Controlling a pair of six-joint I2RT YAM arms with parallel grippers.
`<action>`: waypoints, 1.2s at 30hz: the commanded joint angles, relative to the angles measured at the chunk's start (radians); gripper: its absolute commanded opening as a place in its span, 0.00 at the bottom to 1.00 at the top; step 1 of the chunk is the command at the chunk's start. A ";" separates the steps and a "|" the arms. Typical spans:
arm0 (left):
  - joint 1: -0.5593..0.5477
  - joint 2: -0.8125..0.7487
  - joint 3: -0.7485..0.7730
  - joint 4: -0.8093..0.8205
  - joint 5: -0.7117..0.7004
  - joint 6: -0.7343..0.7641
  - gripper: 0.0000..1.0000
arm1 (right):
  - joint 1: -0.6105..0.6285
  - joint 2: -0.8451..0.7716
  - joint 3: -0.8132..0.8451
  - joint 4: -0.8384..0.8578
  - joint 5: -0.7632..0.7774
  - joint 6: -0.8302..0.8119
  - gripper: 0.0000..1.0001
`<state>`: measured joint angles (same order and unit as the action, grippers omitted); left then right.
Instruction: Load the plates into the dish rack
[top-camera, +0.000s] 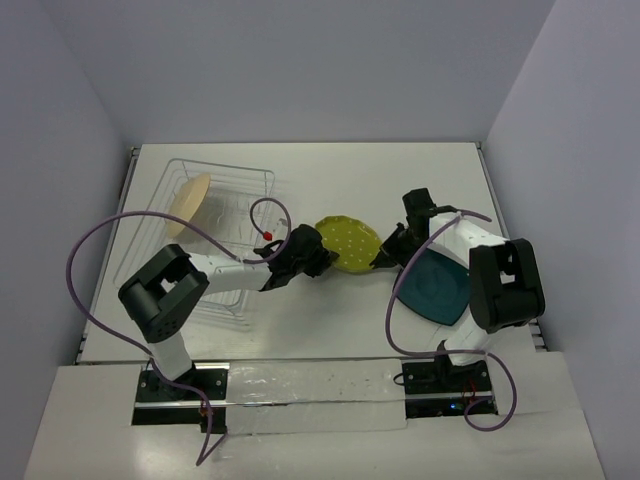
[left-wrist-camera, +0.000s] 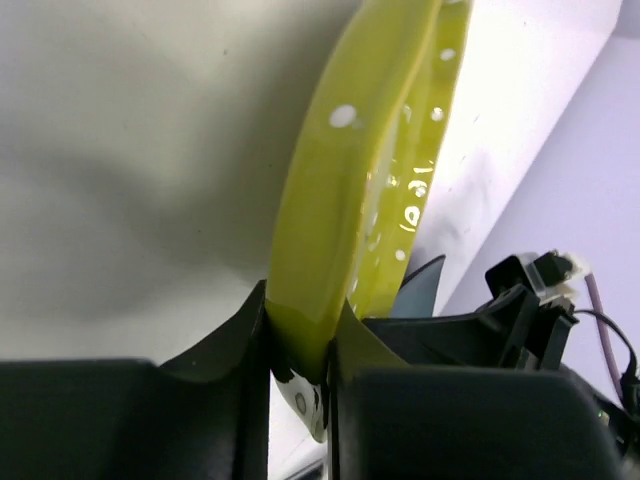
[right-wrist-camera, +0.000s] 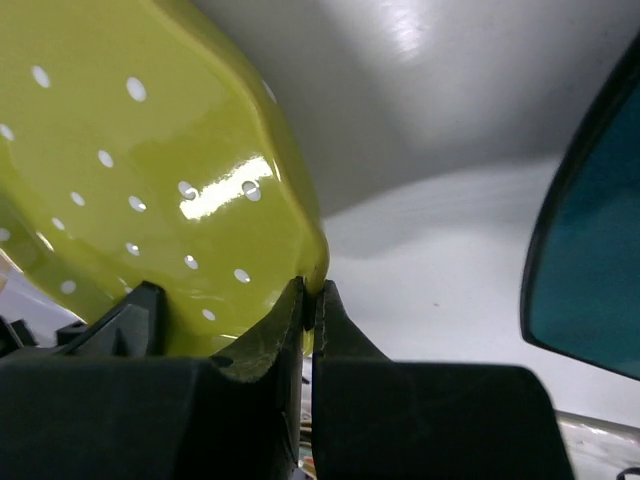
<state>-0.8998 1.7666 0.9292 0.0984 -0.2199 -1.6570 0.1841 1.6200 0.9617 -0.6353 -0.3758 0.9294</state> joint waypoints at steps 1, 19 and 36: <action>-0.014 -0.014 0.013 0.021 0.018 0.065 0.00 | 0.034 -0.076 0.016 0.048 -0.100 -0.035 0.00; -0.063 -0.165 0.224 -0.053 -0.291 0.551 0.00 | 0.037 -0.331 0.114 -0.071 0.180 -0.215 0.87; -0.076 -0.426 0.402 0.103 -0.403 1.714 0.00 | -0.009 -0.629 0.059 -0.027 0.345 -0.317 0.99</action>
<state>-0.9719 1.4230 1.2056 0.0374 -0.4833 -0.3408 0.1929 0.9981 1.0268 -0.6727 -0.0969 0.6423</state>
